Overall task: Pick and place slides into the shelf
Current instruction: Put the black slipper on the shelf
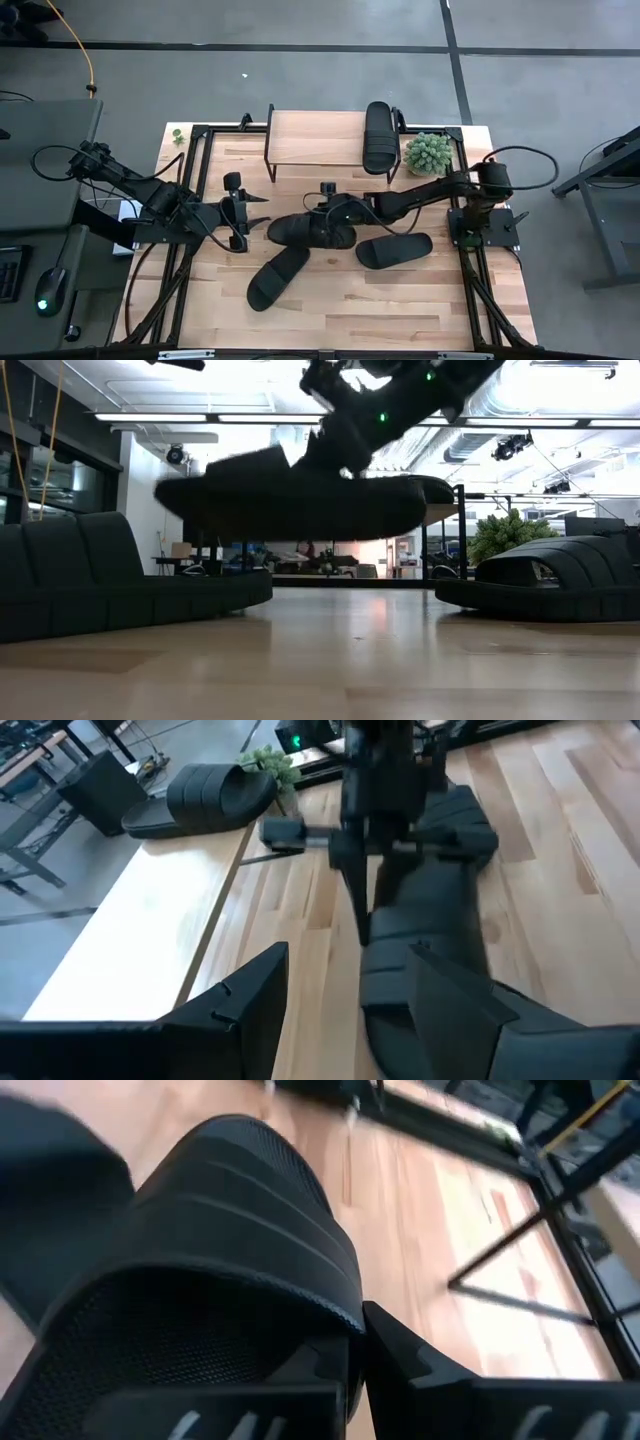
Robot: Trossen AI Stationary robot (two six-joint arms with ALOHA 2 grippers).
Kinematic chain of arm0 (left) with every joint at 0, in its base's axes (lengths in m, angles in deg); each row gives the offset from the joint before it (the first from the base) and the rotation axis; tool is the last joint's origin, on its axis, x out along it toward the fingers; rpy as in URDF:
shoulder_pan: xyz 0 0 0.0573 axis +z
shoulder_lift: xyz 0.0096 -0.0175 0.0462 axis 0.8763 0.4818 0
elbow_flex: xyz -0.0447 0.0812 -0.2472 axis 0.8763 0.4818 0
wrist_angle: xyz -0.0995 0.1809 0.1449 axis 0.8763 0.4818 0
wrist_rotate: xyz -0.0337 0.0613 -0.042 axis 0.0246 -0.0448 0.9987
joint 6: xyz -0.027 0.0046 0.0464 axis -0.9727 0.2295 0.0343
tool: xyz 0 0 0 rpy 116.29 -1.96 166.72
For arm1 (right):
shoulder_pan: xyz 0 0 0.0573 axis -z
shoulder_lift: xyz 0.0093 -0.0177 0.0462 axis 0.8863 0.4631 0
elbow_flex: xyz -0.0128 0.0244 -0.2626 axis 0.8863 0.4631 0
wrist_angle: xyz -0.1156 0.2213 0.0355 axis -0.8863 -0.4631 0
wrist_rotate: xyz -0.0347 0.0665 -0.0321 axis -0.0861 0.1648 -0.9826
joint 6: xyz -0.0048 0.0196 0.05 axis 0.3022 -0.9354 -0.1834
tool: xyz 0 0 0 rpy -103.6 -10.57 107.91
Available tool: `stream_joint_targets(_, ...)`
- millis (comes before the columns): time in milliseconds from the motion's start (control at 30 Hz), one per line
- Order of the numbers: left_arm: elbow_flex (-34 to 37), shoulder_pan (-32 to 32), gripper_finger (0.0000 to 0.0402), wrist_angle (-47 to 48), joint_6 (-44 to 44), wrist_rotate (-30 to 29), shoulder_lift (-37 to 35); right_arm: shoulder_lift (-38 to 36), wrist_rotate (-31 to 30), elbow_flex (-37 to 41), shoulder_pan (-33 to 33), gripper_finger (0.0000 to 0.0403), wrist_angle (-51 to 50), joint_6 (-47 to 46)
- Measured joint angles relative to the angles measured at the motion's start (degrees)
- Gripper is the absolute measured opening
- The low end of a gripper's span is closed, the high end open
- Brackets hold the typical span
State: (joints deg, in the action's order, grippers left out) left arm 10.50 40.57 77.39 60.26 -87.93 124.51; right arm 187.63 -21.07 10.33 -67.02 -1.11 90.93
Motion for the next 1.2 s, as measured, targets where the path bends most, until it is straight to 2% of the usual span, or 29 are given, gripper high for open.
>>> stream_joint_targets(200,0.0,0.0,0.0184,1.8,0.0,2.8,0.0,-3.5,4.9,0.0,-1.2,0.0,-0.7,-0.9)
stream_joint_targets(433,0.0,0.0,0.0184,2.1,2.4,12.3,0.6,-5.8,7.6,0.0,-2.9,0.0,-1.2,-0.9)
stream_joint_targets(700,0.0,0.0,0.0184,2.4,5.1,23.5,4.9,-8.1,8.5,-0.1,-3.4,0.0,-3.5,-1.6)
stream_joint_targets(1000,0.0,0.0,0.0184,0.6,11.1,24.0,9.3,-9.3,8.8,-0.1,-3.7,0.0,-5.6,-2.9)
stream_joint_targets(1200,-0.1,0.0,0.0184,-0.2,11.6,24.1,10.8,-9.9,9.1,-0.1,-3.8,0.0,-5.9,-3.5)
